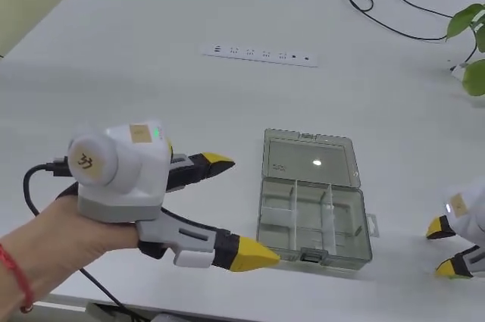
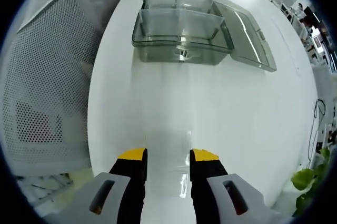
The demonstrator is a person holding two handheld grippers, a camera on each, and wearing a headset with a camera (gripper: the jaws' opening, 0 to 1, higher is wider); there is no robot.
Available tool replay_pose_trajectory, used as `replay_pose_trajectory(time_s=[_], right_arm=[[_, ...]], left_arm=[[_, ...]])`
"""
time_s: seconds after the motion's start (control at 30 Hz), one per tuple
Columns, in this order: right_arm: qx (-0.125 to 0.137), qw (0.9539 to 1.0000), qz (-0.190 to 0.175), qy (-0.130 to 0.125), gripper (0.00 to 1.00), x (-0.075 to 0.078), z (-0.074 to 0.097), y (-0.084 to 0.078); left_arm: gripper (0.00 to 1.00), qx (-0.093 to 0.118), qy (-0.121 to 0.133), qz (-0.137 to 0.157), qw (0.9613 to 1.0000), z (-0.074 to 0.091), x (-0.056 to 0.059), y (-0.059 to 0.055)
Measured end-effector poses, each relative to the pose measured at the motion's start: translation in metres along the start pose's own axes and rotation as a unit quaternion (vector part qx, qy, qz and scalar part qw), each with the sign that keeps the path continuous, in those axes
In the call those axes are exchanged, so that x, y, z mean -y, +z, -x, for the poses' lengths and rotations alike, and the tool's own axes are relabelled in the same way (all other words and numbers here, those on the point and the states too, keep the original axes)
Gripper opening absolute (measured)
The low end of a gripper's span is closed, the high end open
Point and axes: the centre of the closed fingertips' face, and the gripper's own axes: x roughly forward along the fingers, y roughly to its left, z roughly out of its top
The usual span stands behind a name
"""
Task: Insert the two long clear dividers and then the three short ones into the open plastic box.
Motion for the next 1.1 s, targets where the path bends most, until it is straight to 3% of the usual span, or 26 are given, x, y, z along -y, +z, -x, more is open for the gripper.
replay_pose_trajectory(time_s=[0.3, 0.4, 0.57, 0.73, 0.77, 0.83, 0.97, 1.1], right_arm=[[0.050, 0.9969, 0.000, -0.061, 0.33, 0.008, 0.051, 0.046], [0.064, 0.9947, 0.005, -0.080, 0.33, 0.011, 0.068, 0.061], [0.090, 0.9901, 0.008, -0.107, 0.33, 0.012, 0.097, 0.089], [0.108, 0.9865, 0.013, -0.123, 0.33, 0.016, 0.112, 0.103], [0.111, 0.9856, 0.014, -0.126, 0.33, 0.018, 0.114, 0.105], [0.116, 0.9841, 0.018, -0.133, 0.33, 0.015, 0.122, 0.115], [0.126, 0.9818, 0.022, -0.140, 0.33, 0.008, 0.134, 0.133], [0.135, 0.9797, 0.031, -0.145, 0.33, 0.000, 0.144, 0.151]], left_arm=[[0.91, 0.009, -0.004, 0.014, 0.9999, -0.007, 0.000, 0.012], [0.90, 0.023, -0.009, 0.025, 0.9994, -0.011, 0.003, 0.021], [0.81, 0.030, -0.014, 0.075, 0.9966, -0.020, 0.004, 0.031], [0.80, 0.049, -0.034, 0.121, 0.9909, -0.029, 0.013, 0.045], [0.78, 0.048, -0.035, 0.149, 0.9870, -0.030, 0.014, 0.046], [0.76, 0.067, -0.042, 0.170, 0.9822, -0.033, 0.016, 0.054], [0.69, 0.071, -0.050, 0.209, 0.9740, -0.036, 0.019, 0.060], [0.61, 0.064, -0.058, 0.226, 0.9703, -0.042, 0.025, 0.060]])
